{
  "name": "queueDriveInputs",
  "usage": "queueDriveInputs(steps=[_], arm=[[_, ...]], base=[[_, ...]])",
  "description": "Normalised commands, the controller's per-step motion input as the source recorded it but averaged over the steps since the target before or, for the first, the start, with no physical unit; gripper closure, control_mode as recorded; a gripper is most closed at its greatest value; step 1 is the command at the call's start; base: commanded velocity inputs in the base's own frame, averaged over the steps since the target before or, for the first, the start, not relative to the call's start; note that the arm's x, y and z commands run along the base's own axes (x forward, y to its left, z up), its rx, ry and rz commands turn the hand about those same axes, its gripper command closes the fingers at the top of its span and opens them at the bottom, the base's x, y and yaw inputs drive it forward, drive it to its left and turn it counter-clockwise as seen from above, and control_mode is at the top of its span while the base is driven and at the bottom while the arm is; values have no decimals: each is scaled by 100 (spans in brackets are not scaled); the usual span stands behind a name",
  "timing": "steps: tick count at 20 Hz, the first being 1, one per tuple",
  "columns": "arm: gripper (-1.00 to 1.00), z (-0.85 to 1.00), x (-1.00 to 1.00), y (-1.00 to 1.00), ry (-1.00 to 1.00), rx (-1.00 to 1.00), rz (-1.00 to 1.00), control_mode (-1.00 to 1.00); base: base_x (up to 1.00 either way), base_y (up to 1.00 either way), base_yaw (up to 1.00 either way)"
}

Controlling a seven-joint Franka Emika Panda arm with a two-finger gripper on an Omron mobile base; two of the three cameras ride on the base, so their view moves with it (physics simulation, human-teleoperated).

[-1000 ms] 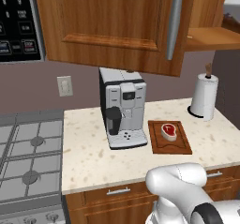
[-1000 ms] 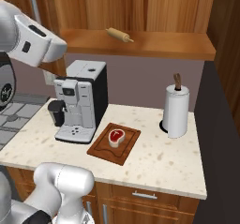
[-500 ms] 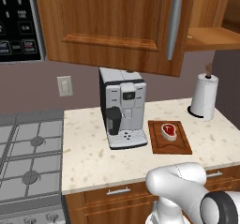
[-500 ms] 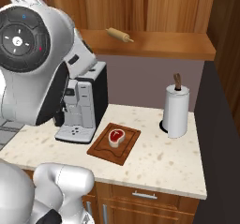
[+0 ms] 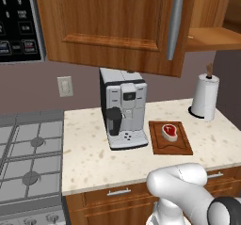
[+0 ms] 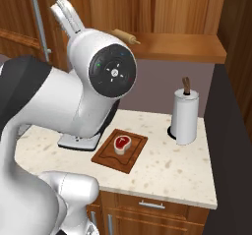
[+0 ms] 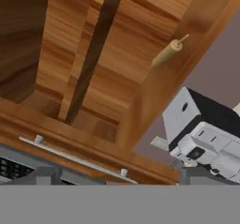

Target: Open the cabinet, retrieve the rolling pin, and place it next to the meat on the cutting board to prepare for tenderizing.

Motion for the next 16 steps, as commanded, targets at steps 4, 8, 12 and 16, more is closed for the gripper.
queueDriveInputs(steps=[4, 8, 12, 16], arm=[[-100, -14, 54, 17, 0, 13, 14, -100], [-100, -14, 59, 13, 0, 6, 14, -100], [-100, -9, 61, 12, 3, 3, 12, -100], [-100, -1, 44, 10, 2, 4, 12, -100]], base=[[0, 0, 0], [0, 0, 0], [0, 0, 0], [0, 0, 0]])
